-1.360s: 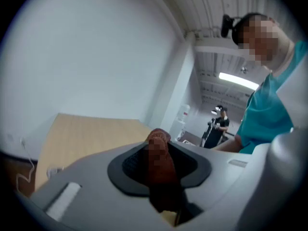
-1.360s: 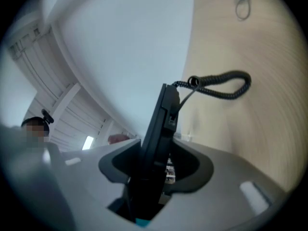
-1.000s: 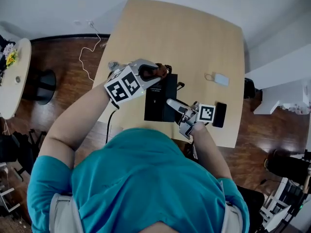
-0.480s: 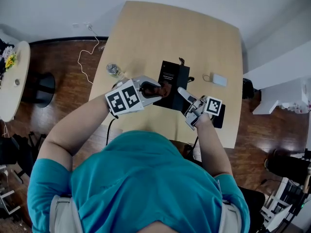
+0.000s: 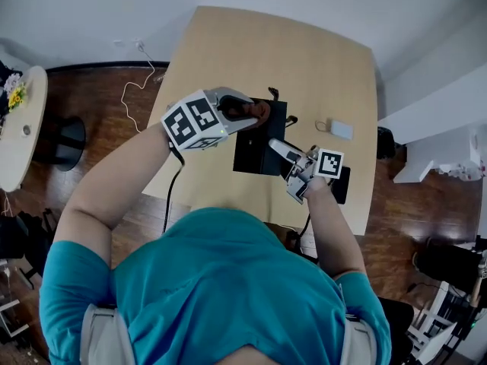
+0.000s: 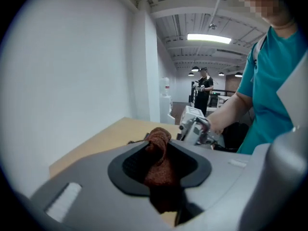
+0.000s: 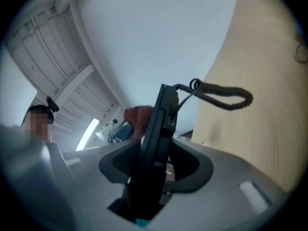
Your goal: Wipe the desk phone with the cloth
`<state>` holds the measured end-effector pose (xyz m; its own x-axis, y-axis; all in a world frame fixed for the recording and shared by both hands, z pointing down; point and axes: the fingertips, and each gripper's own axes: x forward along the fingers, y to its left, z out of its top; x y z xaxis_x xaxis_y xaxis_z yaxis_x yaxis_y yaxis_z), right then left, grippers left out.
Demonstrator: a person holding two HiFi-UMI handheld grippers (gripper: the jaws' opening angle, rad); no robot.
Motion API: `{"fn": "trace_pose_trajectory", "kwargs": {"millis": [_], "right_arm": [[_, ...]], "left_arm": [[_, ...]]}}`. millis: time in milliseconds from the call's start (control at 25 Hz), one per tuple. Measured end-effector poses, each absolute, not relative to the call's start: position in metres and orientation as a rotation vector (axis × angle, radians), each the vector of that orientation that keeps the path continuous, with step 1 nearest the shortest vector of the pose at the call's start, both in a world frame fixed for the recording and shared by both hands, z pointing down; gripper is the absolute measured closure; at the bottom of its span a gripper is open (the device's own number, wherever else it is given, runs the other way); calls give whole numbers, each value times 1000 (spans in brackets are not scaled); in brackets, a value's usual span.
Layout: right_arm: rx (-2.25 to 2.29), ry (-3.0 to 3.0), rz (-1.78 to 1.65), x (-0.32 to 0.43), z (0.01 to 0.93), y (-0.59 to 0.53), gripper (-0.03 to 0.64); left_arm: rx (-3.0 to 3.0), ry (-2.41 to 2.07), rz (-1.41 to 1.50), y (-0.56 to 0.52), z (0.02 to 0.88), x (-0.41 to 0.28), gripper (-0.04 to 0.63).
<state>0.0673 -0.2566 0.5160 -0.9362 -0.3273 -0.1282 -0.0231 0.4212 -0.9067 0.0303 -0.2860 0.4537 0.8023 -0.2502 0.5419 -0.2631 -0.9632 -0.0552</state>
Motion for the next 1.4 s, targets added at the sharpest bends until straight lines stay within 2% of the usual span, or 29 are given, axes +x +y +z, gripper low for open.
{"fn": "trace_pose_trajectory", "kwargs": {"millis": [160,680,800,1040,1200,1400], "right_arm": [[-252,2427,-1525,50,512,-240,428],[-507,2286,-1472,116,531,-286,430],[-469,2263,-1444,122,520,-286,431],[-214,2165,-1403,102,488,-243,431],[-63,2091,-1376,93,466,-231,431],[-69,2051,-1342,95,458,-232,433]], "left_arm": [[2945,-384,1031,-293,464,36,472],[2857,-86,1005,-197,512,42,472],[2841,-108,853,-200,500,31,472],[2754,-547,305,-295,424,-32,472],[2805,-564,229,-313,393,-11,472],[2804,-506,157,-286,391,7,472]]}}
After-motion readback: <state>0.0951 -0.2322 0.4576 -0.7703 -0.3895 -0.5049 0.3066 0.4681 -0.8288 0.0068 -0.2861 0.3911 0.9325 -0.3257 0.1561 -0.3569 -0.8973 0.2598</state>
